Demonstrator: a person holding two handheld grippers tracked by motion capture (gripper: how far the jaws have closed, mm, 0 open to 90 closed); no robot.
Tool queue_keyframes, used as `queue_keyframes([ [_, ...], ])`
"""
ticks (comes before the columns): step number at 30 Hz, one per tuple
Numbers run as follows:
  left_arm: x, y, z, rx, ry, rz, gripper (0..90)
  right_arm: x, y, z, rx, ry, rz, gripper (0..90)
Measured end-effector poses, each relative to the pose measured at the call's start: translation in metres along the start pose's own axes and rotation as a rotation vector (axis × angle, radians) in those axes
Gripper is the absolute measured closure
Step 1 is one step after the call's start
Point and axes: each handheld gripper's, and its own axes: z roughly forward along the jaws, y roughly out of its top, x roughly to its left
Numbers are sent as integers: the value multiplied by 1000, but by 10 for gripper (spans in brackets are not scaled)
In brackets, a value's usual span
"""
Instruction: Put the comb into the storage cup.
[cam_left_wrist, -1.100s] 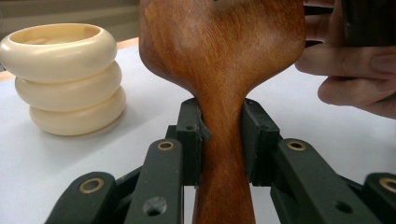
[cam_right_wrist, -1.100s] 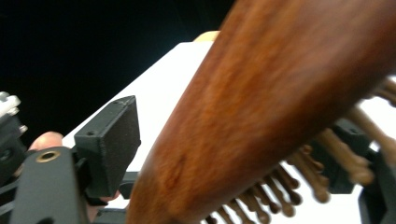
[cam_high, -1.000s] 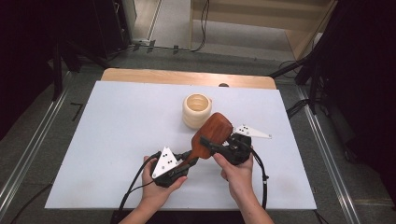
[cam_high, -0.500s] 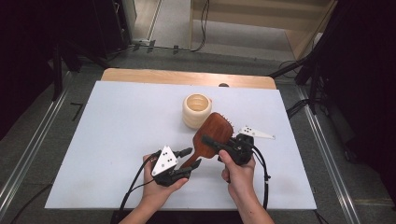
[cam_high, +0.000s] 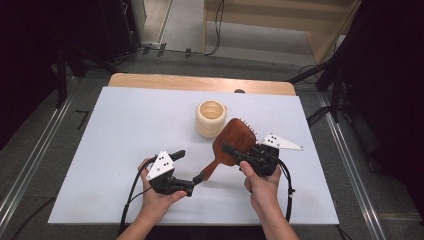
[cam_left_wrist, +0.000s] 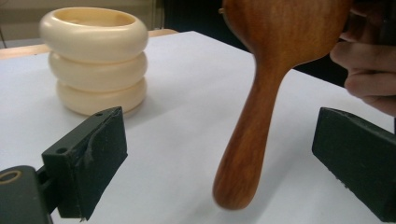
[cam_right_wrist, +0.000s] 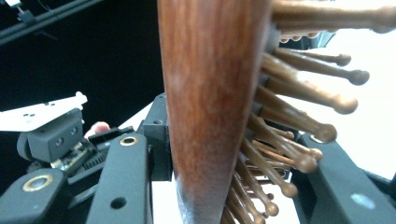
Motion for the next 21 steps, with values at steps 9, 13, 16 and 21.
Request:
queue_keyframes([
  [9,20,-3,-19,-21,52,-24,0,0,2,-4,-10,10,-38,534],
  [13,28,-6,-29,-18,70,-33,0,0,3,-5,-6,13,-48,534],
  [16,33,-9,-34,-13,73,-37,0,0,3,-6,-11,12,-55,534],
  [21,40,-14,-43,-3,98,-39,0,-1,5,-9,-18,9,-62,534],
])
